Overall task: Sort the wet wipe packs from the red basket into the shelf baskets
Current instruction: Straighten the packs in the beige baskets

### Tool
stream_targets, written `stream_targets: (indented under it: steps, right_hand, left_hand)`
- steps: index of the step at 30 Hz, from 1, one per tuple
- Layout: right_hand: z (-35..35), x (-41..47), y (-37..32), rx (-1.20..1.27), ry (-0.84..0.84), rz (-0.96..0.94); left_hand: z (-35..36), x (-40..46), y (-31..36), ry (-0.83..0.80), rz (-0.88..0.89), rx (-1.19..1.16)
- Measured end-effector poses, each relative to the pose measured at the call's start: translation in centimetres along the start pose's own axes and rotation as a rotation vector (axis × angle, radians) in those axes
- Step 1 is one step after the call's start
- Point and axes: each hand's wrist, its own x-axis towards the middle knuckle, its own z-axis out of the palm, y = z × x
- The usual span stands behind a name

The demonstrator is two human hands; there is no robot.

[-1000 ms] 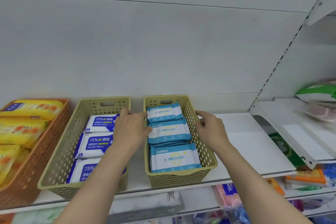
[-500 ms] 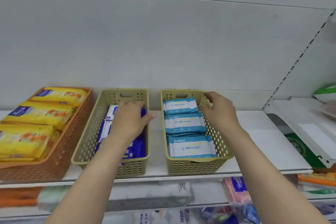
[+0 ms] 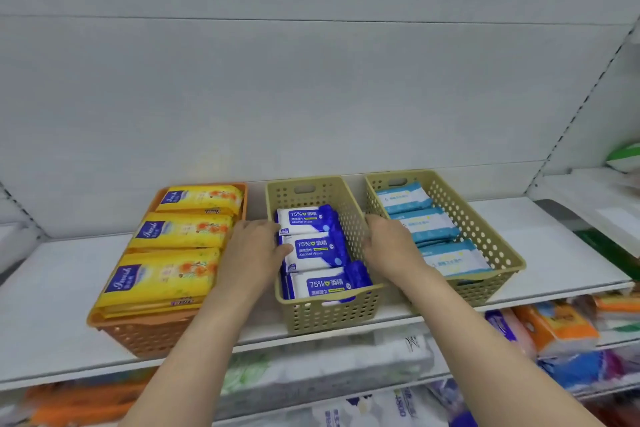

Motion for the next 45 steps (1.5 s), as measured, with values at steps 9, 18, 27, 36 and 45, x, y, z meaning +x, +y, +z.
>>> stream_targets:
  steps: [9,18,27,36,45]
  right_hand:
    - [0.8,-1.3,-1.9,0.077,0.117,0.074]
    - [-1.8,-0.2,1.2,0.126,0.269,0.128]
    - [-1.0,0.8,2.9,0.030,0.211,0.075]
    - [-0.8,-0.7,1.5,0.112,0.258,-0.177]
    - [0.3,-0.7,0.4,0.126,0.184,-0.131]
  left_hand:
    - [0.0,0.5,-2.1,-0.019,0.115,-0.030]
    - [-2.9,-3.7,-3.2,0.075,-0.027,0.003]
    - [-2.2,-4.3,-2.4,0.133,-0.098,0.108]
    - [-3.2,-6.4,-2.3,0.258,-0.100,0.065]
    - [-4.0,-8.6,-1.7,0.254,-0.087,0.123]
